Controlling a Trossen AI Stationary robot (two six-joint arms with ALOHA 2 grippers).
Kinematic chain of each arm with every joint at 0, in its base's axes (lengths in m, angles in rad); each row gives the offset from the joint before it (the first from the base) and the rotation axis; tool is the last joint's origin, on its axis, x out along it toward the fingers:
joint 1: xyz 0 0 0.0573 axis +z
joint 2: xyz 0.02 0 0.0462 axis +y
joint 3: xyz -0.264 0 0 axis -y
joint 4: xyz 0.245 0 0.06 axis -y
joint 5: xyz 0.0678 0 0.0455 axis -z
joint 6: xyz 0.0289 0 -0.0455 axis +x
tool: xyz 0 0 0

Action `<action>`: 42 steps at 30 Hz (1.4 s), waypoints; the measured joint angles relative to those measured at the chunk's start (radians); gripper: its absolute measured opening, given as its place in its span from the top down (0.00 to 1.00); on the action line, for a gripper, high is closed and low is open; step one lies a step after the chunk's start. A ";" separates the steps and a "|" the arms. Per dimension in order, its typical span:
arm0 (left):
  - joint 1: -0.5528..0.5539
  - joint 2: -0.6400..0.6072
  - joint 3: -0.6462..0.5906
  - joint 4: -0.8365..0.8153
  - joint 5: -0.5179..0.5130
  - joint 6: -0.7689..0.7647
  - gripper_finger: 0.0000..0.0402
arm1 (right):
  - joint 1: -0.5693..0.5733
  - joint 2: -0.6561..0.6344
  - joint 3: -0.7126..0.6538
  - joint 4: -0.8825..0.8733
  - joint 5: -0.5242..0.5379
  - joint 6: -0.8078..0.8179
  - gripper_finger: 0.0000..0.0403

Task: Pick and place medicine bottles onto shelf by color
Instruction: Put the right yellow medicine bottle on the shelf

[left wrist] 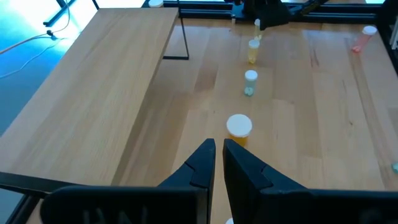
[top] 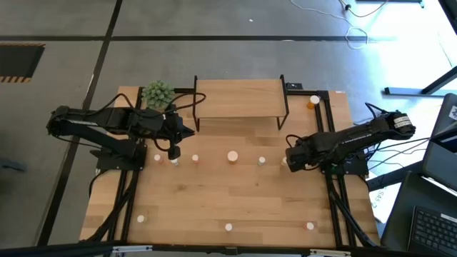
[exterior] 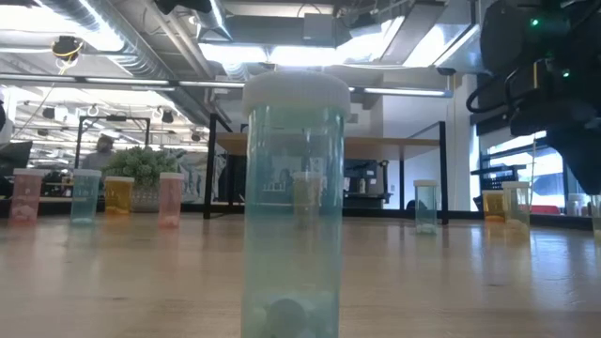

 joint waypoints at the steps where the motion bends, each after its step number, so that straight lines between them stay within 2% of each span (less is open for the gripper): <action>1: 0.000 0.000 0.000 0.000 0.000 0.000 0.93 | 0.000 0.002 0.000 0.005 0.007 -0.001 0.42; 10: 0.000 0.000 0.000 0.000 0.000 0.000 0.93 | 0.000 0.002 0.000 0.018 0.003 -0.001 0.50; 42: 0.000 0.000 0.000 0.000 0.000 0.001 0.93 | 0.000 0.002 0.000 0.018 -0.021 0.029 0.50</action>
